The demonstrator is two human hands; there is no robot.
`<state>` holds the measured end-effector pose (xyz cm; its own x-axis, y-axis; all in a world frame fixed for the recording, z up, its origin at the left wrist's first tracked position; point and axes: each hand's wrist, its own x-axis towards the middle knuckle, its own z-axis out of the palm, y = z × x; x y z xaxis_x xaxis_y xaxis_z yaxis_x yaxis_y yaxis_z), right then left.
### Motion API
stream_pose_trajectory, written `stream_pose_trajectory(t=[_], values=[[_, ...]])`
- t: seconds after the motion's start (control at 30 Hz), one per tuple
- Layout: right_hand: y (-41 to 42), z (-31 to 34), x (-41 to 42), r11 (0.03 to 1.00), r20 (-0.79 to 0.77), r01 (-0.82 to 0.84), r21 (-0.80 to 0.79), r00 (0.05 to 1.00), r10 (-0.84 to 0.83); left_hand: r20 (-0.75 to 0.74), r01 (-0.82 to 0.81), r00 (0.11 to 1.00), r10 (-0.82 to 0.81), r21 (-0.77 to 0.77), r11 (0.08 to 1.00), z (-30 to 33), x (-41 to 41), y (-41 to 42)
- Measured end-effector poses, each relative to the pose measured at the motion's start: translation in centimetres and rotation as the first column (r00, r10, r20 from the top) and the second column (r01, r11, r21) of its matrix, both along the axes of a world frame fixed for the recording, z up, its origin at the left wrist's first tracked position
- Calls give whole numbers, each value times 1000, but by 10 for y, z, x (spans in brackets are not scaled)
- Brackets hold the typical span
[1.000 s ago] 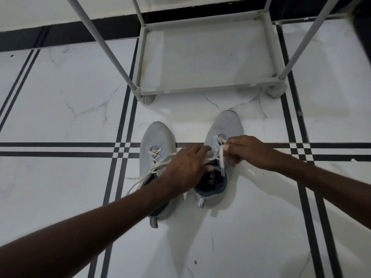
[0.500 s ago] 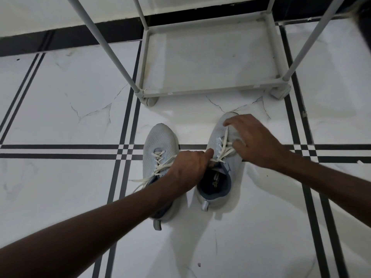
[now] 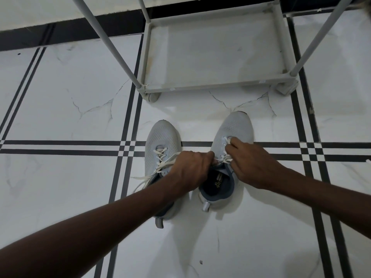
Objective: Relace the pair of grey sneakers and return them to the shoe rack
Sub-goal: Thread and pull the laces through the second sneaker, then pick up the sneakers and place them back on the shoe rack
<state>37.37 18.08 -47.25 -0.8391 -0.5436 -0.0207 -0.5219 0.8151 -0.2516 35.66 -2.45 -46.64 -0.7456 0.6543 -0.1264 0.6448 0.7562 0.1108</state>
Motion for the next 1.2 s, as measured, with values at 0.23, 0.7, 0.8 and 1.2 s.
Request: stream_pose_trajectory(t=[0.23, 0.7, 0.8, 1.2], values=[[10, -2, 1, 996, 23, 34, 81, 999, -36, 16, -99, 995, 101, -91, 991, 3, 6, 3], [24, -11, -4, 998, -42, 12, 64, 999, -9, 157, -84, 983, 90, -50, 995, 17, 14, -8], [18, 4, 21, 948, -122, 276, -156, 947, -296, 157, -215, 968, 197, 109, 970, 31, 2, -29], [-23, -10, 78, 498, 680, 841, -213, 494, -542, 689, -741, 393, 609, -155, 653, 25, 32, -132]])
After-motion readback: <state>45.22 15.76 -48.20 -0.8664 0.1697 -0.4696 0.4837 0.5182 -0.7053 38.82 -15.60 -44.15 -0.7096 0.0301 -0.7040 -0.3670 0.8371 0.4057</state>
